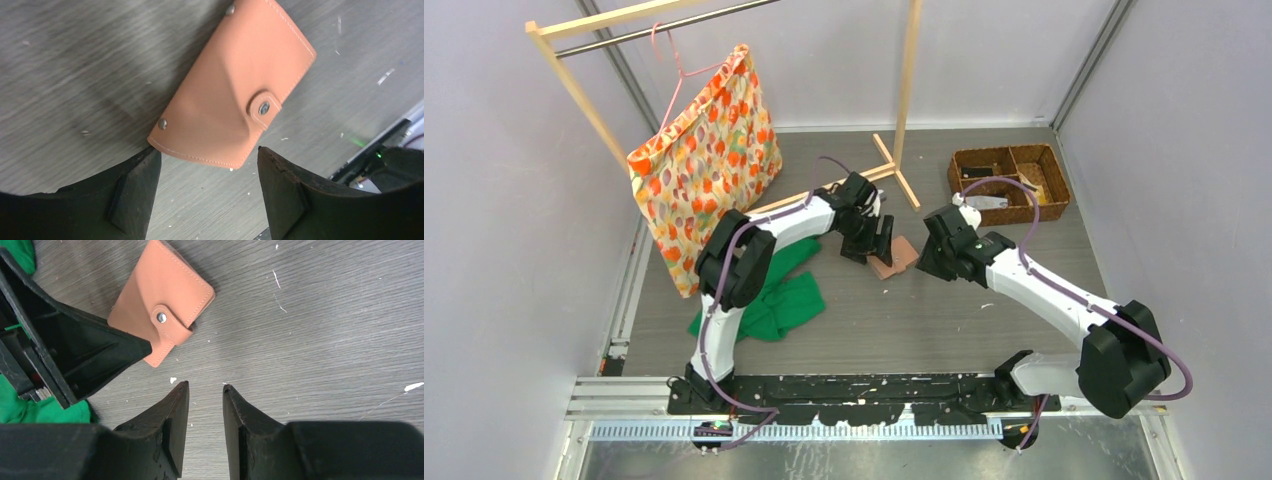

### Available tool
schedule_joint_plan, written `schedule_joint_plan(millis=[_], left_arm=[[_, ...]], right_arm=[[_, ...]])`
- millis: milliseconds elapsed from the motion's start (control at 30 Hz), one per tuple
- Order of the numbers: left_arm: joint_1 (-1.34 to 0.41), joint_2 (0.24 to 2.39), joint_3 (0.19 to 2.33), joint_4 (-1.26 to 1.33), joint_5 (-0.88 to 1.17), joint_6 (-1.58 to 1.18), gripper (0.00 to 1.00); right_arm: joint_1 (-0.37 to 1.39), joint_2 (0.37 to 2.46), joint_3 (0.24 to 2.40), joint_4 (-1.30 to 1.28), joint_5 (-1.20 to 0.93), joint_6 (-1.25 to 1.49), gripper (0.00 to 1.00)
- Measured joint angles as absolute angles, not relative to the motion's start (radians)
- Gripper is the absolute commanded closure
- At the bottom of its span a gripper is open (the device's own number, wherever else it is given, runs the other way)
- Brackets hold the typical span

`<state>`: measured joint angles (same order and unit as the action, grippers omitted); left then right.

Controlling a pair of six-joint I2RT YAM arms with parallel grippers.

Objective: Take the credit cards out of the card holder
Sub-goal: Open the card holder at the center of the board.

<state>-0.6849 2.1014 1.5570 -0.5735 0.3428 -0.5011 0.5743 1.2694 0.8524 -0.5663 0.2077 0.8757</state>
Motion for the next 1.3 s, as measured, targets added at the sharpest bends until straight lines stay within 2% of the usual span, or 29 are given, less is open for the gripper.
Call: schedule_joint_plan(millis=[200,367,500,667,767,833,1000,1167,1300], left_arm=[[-0.708,1.998,1.353,-0.398,0.451,-0.582,0.27],[-0.794,1.908,1.237,-0.373,0.459,-0.635,0.23],[-0.828,1.815,1.211,-0.422,0.403,-0.662,0.22],[-0.767,1.663,1.179,-0.464,0.314,-0.696,0.20],[-0.729,1.591,1.164,-0.508,0.251,-0.706,0.19],[-0.720,1.562,1.160,-0.537,0.216,-0.706,0.19],[-0.712,1.500,1.129,-0.594,0.167,-0.706,0.18],[-0.710,1.491,1.106,-0.619,0.165,-0.706,0.18],[-0.710,1.491,1.104,-0.635,0.163,-0.706,0.17]], right_arm=[[0.564,1.269,0.852,-0.566,0.206,0.874,0.63],[0.541,1.284,0.855,-0.567,0.203,0.866,0.61],[0.533,1.356,0.900,-0.583,0.206,0.863,0.58],[0.537,1.498,1.037,-0.640,0.226,0.881,0.55],[0.544,1.586,1.123,-0.665,0.239,0.904,0.47],[0.550,1.633,1.162,-0.682,0.247,0.923,0.46],[0.567,1.738,1.230,-0.711,0.252,0.965,0.47],[0.584,1.809,1.290,-0.744,0.255,0.992,0.55],[0.591,1.850,1.332,-0.760,0.260,1.025,0.56]])
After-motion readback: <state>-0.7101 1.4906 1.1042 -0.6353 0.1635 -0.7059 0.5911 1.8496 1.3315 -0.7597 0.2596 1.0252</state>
